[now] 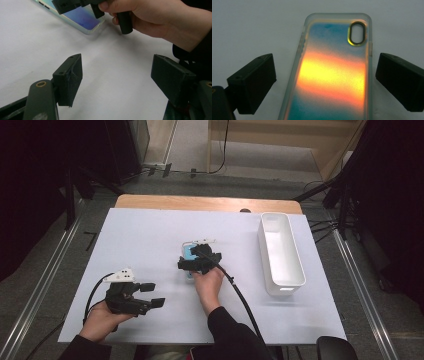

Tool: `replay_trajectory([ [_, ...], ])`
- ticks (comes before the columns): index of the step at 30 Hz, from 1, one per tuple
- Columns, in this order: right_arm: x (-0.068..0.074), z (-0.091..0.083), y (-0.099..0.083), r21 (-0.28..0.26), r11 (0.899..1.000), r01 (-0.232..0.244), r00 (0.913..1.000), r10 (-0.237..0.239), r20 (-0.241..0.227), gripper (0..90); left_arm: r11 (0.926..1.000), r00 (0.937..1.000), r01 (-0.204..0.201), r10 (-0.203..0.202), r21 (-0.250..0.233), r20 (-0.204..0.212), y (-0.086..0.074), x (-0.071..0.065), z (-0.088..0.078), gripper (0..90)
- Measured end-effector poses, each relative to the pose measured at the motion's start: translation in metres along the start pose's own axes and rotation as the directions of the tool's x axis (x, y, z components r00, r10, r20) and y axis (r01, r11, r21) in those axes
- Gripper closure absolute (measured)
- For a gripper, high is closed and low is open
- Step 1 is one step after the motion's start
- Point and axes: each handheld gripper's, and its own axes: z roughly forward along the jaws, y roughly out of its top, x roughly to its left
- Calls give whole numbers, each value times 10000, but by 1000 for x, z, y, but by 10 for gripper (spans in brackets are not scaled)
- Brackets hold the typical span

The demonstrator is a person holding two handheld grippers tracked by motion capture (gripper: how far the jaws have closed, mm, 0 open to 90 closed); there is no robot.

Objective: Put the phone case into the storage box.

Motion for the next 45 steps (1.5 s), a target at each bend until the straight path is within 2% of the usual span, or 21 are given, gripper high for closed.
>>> replay_trajectory([
  [3, 1, 2, -3, 121, 9999, 71, 9999, -72, 71, 17, 10000, 10000, -5, 5, 17, 11, 0, 0, 0, 250],
  [11, 2, 3, -9, -201, 9982, 570, 9981, -565, 232, 17, 10000, 10000, 11, -11, 7, 4, 0, 0, 0, 250],
  [16, 3, 4, -9, -185, 9982, 572, 9981, -567, 254, 17, 10000, 10000, 13, -13, 11, 5, 0, 0, 0, 251],
  [18, 3, 4, -9, -176, 9970, 751, 9966, -744, 367, 18, 10000, 10000, 19, -19, 33, 1, 0, 0, 0, 250],
  [21, 6, 4, -9, -179, 9980, 607, 9961, -594, 653, 59, 10000, 10000, 28, -28, 1, 13, 0, 1, 0, 250],
  [23, 7, 4, -10, -206, 9975, 679, 9946, -660, 794, 87, 10000, 10000, 32, -32, -23, 42, 0, 1, 0, 250],
  [29, 10, 5, -10, -179, 9953, 947, 9894, -921, 1119, 93, 10000, 10000, 45, -44, -24, 22, 0, 1, 0, 250],
  [45, 10, 5, -11, -196, 9951, 971, 9891, -943, 1131, 124, 10000, 10000, 82, -82, -11, -9, 0, 1, 1, 250],
])
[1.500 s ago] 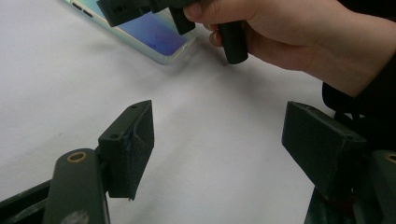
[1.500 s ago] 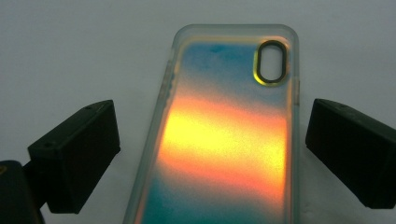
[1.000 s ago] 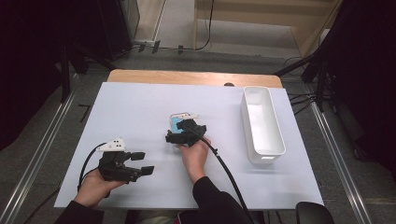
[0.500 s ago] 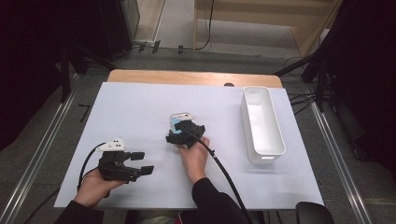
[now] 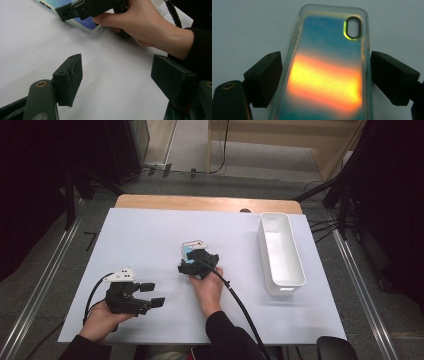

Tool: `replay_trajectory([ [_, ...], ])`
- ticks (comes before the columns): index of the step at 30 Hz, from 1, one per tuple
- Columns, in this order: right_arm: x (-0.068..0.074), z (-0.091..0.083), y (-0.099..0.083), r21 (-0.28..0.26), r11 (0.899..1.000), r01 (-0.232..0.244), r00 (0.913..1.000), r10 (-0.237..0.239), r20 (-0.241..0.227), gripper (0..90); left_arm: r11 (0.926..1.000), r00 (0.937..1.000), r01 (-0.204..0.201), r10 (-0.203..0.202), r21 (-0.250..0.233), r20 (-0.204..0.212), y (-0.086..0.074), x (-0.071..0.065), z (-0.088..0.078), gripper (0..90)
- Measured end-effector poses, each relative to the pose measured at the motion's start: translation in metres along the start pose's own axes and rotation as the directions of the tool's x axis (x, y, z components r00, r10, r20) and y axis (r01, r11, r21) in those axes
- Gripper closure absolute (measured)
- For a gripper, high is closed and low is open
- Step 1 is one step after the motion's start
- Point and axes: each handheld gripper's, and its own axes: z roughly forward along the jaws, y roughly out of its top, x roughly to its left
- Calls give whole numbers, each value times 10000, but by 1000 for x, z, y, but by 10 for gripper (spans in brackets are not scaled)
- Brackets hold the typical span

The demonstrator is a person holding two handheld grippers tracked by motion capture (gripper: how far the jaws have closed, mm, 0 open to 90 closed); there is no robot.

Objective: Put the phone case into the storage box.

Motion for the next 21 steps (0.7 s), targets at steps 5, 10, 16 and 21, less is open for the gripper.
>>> replay_trajectory([
  [5, 0, 0, 0, -27, 10000, -35, 10000, 35, -48, 133, 10000, 10000, -1, 1, 6, -1, 0, 0, 0, 250],
  [10, -1, -1, 0, 32, 9999, -102, 9999, 103, -107, 139, 10000, 10000, -15, 15, 55, -12, 0, 0, 0, 250],
  [16, -1, -1, 0, -6, 9999, -133, 9999, 133, -98, 143, 10000, 10000, -2, 2, 31, -27, 0, 1, 0, 250],
  [21, -2, -1, 1, 33, 9999, -156, 9998, 156, -151, 145, 10000, 10000, 25, -25, 20, -8, 0, 1, 0, 250],
])
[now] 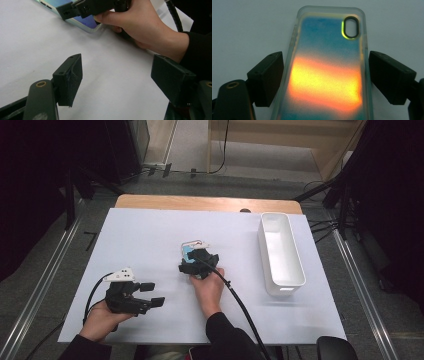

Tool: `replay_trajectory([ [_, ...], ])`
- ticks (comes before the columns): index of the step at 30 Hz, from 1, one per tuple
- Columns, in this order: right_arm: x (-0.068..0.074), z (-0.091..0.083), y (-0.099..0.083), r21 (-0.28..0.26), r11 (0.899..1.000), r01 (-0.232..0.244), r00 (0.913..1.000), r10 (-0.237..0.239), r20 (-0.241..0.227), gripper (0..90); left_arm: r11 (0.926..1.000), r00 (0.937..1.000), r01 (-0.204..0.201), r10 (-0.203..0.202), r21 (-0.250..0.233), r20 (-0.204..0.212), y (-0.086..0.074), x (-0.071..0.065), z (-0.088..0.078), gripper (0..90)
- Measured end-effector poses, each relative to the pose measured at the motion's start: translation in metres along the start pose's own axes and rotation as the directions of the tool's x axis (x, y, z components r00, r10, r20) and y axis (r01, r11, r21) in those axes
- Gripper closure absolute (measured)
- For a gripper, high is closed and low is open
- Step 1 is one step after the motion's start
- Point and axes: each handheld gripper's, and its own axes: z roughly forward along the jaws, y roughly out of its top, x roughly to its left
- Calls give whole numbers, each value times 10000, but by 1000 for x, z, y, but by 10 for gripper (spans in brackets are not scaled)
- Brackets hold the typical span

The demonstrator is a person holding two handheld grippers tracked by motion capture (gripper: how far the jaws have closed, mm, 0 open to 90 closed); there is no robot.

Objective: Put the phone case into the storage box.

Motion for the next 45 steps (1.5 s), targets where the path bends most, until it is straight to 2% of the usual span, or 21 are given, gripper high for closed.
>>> replay_trajectory([
  [2, -1, 0, 1, -28, 10000, 6, 10000, -6, 8, 146, 10000, 10000, 21, -21, 0, -18, 0, 0, 0, 250],
  [6, -5, -1, 2, 106, 9999, -73, 9996, 76, -270, 146, 10000, 10000, 29, -29, -2, -39, 0, 0, 0, 250],
  [8, -7, -2, 4, 138, 9994, -318, 9987, 323, -400, 146, 10000, 10000, 40, -40, -7, -27, 0, 0, 0, 251],
  [11, -11, -6, 6, 89, 9992, -393, 9977, 398, -551, 147, 10000, 10000, 56, -56, -35, -31, 0, 0, 0, 251],
  [17, -18, -17, 15, 35, 9983, -577, 9918, 577, -1138, 146, 10000, 10000, 41, -41, -33, -36, 0, 1, -1, 250],
  [20, -22, -24, 19, 87, 9987, -509, 9890, 516, -1386, 146, 10000, 10000, 51, -51, -31, -32, 0, 1, -1, 250],
  [23, -27, -30, 23, 114, 9980, -618, 9836, 629, -1690, 146, 10000, 10000, 77, -77, -17, -26, 0, 1, -1, 250],
  [28, -33, -38, 27, 356, 9981, -504, 9751, 569, -2144, 146, 9999, 9999, 129, -129, -53, -15, 0, 1, 0, 251],
  [32, -38, -43, 30, 599, 9967, -548, 9636, 685, -2582, 146, 9999, 9999, 149, -149, -87, -20, 0, 1, 0, 251],
  [33, -41, -44, 30, 553, 9976, -409, 9617, 543, -2687, 146, 9999, 9999, 153, -153, -54, -29, 1, 1, -1, 250],
  [37, -45, -49, 33, 724, 9971, -246, 9493, 460, -3110, 146, 9999, 9999, 163, -163, -49, -16, 1, 1, 0, 250],
  [40, -47, -53, 35, 812, 9967, -55, 9449, 317, -3259, 146, 9998, 9998, 191, -191, -39, -13, 1, 1, -1, 250],
  [45, -53, -60, 36, 884, 9961, 57, 9317, 268, -3623, 146, 9996, 9996, 282, -281, -58, 27, 1, 2, 0, 251],
])
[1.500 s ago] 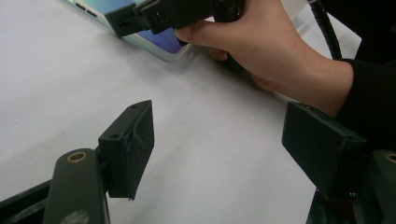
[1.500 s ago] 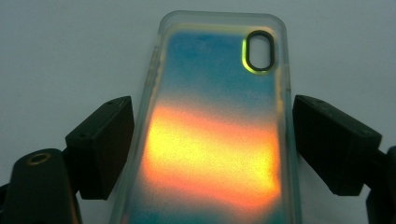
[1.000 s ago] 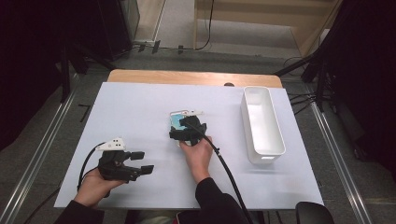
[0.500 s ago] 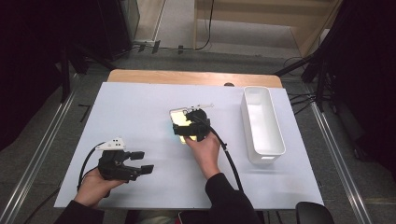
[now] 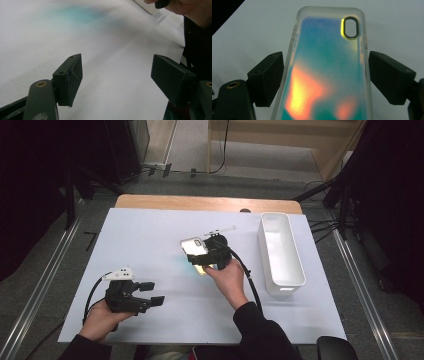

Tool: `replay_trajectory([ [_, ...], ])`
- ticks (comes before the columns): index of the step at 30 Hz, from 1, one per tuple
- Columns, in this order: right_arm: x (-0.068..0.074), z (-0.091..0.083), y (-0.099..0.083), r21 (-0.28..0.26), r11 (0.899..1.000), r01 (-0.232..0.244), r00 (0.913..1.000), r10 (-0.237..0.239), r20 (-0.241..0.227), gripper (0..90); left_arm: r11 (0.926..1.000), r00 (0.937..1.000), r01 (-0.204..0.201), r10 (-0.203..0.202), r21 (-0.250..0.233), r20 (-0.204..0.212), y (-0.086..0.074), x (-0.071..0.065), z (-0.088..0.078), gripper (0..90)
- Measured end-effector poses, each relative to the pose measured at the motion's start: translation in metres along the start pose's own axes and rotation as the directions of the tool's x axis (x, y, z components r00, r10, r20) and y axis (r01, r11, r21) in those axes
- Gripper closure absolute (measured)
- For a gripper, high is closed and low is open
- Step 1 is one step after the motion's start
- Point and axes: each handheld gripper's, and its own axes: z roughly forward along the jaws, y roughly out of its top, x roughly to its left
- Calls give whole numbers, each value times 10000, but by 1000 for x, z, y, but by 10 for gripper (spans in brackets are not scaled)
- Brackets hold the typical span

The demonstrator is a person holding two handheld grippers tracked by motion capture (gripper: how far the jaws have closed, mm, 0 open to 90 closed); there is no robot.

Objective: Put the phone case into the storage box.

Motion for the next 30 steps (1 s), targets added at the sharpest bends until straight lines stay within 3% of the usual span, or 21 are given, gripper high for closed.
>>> replay_trajectory([
  [6, -9, -11, -1, 177, 9998, -28, 9984, 38, -570, 146, 10000, 10000, -43, 42, 13, 68, 0, 0, 1, 251],
  [13, -17, -22, -5, 248, 9993, 286, 9961, -264, -845, 146, 10000, 9999, -29, 30, -40, 156, 1, 0, 1, 250],
  [15, -18, -26, -6, 314, 9982, 503, 9946, -472, -922, 145, 9999, 9997, -168, 168, -41, 153, 2, -1, 1, 251],
  [20, -21, -37, -12, 279, 9951, 949, 9911, -918, -969, 145, 10000, 9999, -67, 68, -32, 157, 2, -1, 2, 250],
  [30, -28, -52, -26, 206, 9953, 947, 9857, -908, -1422, 145, 10000, 9997, 55, -54, -32, 253, 3, -2, 2, 251],
])
